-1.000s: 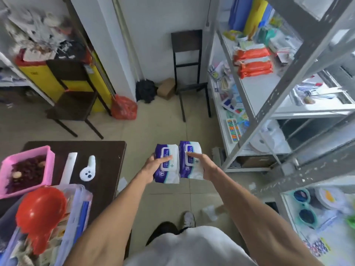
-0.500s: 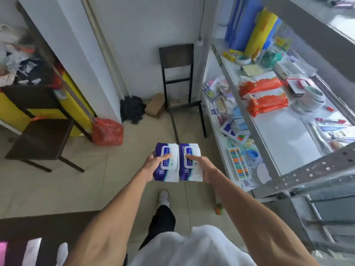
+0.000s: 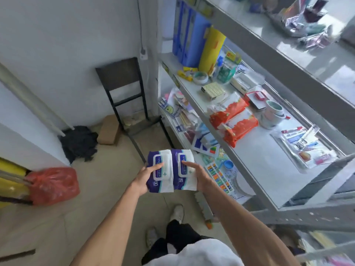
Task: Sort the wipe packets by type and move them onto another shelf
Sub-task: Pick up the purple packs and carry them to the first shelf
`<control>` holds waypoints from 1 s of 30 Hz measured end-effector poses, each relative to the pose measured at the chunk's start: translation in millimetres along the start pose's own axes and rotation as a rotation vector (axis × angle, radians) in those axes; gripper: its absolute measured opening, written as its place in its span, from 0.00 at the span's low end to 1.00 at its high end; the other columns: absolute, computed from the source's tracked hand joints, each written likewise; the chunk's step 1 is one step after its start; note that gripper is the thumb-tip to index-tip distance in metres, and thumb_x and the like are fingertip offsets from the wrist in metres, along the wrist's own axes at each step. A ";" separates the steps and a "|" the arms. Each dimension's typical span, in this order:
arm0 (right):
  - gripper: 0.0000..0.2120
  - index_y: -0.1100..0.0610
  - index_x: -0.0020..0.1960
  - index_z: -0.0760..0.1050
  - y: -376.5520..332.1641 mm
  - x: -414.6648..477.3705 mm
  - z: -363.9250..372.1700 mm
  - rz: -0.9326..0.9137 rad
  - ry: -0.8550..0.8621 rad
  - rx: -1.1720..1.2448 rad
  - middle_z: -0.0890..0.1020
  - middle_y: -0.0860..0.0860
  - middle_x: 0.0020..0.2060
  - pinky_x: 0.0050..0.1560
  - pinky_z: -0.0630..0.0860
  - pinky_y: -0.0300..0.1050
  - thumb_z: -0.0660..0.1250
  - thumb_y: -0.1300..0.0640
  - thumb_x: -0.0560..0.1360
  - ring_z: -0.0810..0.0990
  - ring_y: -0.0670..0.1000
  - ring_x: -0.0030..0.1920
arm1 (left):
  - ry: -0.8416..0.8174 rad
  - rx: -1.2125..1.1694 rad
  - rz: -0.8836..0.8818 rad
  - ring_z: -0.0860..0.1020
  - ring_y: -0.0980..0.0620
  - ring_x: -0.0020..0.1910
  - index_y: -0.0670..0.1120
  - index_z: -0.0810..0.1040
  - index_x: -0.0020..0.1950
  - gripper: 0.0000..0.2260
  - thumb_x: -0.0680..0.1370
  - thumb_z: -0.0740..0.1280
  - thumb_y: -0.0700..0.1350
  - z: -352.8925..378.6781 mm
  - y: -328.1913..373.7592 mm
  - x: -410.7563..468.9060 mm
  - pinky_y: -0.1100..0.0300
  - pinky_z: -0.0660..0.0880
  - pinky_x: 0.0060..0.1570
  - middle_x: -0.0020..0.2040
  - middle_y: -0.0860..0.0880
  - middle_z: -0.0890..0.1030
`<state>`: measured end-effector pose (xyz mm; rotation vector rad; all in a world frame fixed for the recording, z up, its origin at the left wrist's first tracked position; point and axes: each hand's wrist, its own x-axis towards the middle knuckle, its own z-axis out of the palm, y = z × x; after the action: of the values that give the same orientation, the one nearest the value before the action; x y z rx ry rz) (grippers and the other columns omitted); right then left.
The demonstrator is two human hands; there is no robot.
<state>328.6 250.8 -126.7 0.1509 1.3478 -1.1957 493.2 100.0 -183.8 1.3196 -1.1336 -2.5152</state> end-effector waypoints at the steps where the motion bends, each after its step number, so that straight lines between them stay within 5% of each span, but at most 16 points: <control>1: 0.10 0.58 0.49 0.87 -5.8 3.6 -8.1 -0.022 0.025 0.031 0.88 0.58 0.44 0.40 0.85 0.52 0.69 0.54 0.77 0.88 0.57 0.39 | -0.033 0.025 -0.020 0.84 0.37 0.54 0.41 0.82 0.63 0.25 0.68 0.80 0.47 8.3 8.7 11.7 0.40 0.81 0.55 0.58 0.36 0.85; 7: 0.21 0.58 0.60 0.84 -34.9 9.2 -80.8 -0.185 0.182 0.222 0.85 0.62 0.58 0.60 0.79 0.65 0.75 0.49 0.71 0.84 0.63 0.52 | -0.239 0.295 -0.071 0.85 0.40 0.49 0.39 0.79 0.66 0.28 0.68 0.79 0.45 103.3 66.0 80.6 0.43 0.82 0.51 0.56 0.36 0.85; 13: 0.12 0.56 0.50 0.87 -45.5 -21.9 -158.6 -0.363 0.349 0.561 0.87 0.59 0.51 0.51 0.84 0.56 0.70 0.51 0.75 0.87 0.59 0.44 | -0.529 0.546 -0.109 0.84 0.38 0.54 0.44 0.80 0.65 0.24 0.70 0.77 0.45 238.4 74.8 123.5 0.42 0.82 0.53 0.59 0.37 0.84; 17: 0.12 0.57 0.54 0.84 -47.7 -40.6 -197.8 -0.458 0.468 0.688 0.87 0.58 0.47 0.44 0.84 0.52 0.67 0.51 0.78 0.87 0.57 0.41 | -0.673 0.687 -0.106 0.84 0.36 0.57 0.42 0.78 0.67 0.26 0.71 0.80 0.45 309.4 69.2 143.1 0.39 0.81 0.55 0.60 0.38 0.84; 23: 0.23 0.59 0.63 0.82 -49.6 -39.0 -244.6 -0.503 0.701 0.721 0.85 0.62 0.59 0.62 0.78 0.67 0.73 0.45 0.75 0.83 0.66 0.58 | -0.711 0.934 -0.086 0.85 0.42 0.54 0.44 0.81 0.61 0.19 0.73 0.79 0.47 387.7 55.7 173.0 0.41 0.81 0.57 0.55 0.43 0.86; 26: 0.26 0.59 0.58 0.83 -58.2 -23.4 -260.3 -0.486 0.892 0.661 0.87 0.58 0.53 0.63 0.78 0.67 0.77 0.41 0.70 0.86 0.63 0.56 | -0.676 1.181 0.078 0.82 0.45 0.59 0.44 0.74 0.67 0.27 0.74 0.77 0.55 408.4 55.4 186.0 0.46 0.78 0.62 0.62 0.45 0.82; 30: 0.16 0.58 0.51 0.82 -78.6 -2.4 -261.5 -0.456 1.049 0.522 0.87 0.57 0.50 0.59 0.82 0.57 0.76 0.46 0.74 0.86 0.57 0.48 | -0.630 1.748 0.569 0.65 0.36 0.75 0.34 0.55 0.79 0.30 0.84 0.64 0.47 404.8 52.1 194.5 0.49 0.65 0.73 0.77 0.34 0.59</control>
<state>100.9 397.1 -163.1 0.9960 1.9800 -1.9760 59.3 218.7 -138.7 -0.1280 -3.3735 -1.0610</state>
